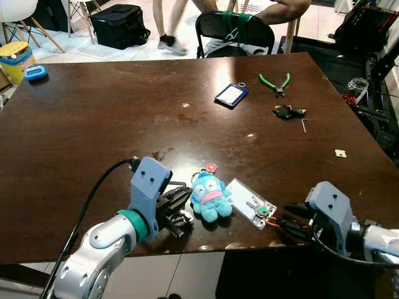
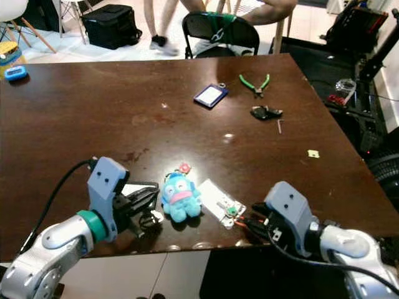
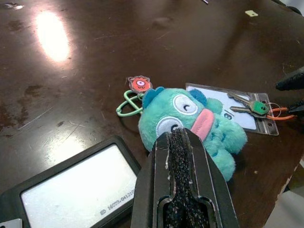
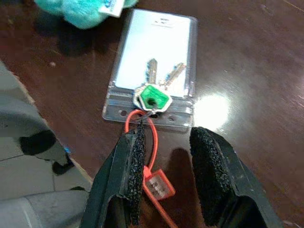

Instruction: Hang keys on a hook

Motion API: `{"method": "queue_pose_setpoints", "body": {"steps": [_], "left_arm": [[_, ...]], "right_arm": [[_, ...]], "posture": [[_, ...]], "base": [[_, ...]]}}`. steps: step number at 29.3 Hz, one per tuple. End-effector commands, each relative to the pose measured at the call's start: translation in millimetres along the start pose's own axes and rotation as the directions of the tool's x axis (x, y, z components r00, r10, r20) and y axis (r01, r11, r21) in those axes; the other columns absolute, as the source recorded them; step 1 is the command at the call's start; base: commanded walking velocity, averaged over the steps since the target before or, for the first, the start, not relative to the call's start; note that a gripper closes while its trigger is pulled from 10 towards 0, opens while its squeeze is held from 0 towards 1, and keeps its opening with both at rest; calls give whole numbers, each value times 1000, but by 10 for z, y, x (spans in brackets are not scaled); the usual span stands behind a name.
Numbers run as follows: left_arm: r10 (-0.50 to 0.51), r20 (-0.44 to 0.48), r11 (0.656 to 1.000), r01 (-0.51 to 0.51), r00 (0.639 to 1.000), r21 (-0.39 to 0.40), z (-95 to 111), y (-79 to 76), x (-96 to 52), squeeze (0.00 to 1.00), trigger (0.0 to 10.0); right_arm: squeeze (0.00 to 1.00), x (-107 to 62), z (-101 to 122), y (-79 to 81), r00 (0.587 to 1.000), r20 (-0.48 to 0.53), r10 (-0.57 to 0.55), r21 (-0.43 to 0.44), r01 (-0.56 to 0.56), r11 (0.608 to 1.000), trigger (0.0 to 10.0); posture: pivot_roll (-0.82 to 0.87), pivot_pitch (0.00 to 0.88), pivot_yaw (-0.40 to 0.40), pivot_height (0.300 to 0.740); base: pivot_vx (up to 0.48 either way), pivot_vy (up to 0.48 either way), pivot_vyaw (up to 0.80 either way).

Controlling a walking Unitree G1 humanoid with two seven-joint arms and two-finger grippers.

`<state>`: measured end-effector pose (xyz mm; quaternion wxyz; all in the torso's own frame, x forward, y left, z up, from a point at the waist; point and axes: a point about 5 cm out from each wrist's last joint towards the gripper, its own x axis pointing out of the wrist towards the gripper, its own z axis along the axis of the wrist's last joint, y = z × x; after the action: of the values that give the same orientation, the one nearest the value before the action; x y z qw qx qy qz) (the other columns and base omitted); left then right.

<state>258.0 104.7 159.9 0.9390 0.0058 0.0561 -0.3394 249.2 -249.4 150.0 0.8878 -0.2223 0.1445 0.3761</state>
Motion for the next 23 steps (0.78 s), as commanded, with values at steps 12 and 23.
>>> {"method": "queue_pose_setpoints", "body": {"steps": [12, 23], "left_arm": [[1, -25, 1000, -1, 1000, -17, -54, -9, -22, 0, 10000], [9, -28, 1000, -9, 1000, -18, -57, -1, -38, 0, 10000]], "right_arm": [[180, -2, 28, 68, 999, 32, 27, 40, -29, 999, 10000], [0, 76, -14, 154, 994, -29, 104, 3, -104, 995, 10000]], "posture": [[-155, 132, 127, 740], [-141, 137, 124, 740]], "base": [[0, 0, 0], [0, 0, 0]]}}
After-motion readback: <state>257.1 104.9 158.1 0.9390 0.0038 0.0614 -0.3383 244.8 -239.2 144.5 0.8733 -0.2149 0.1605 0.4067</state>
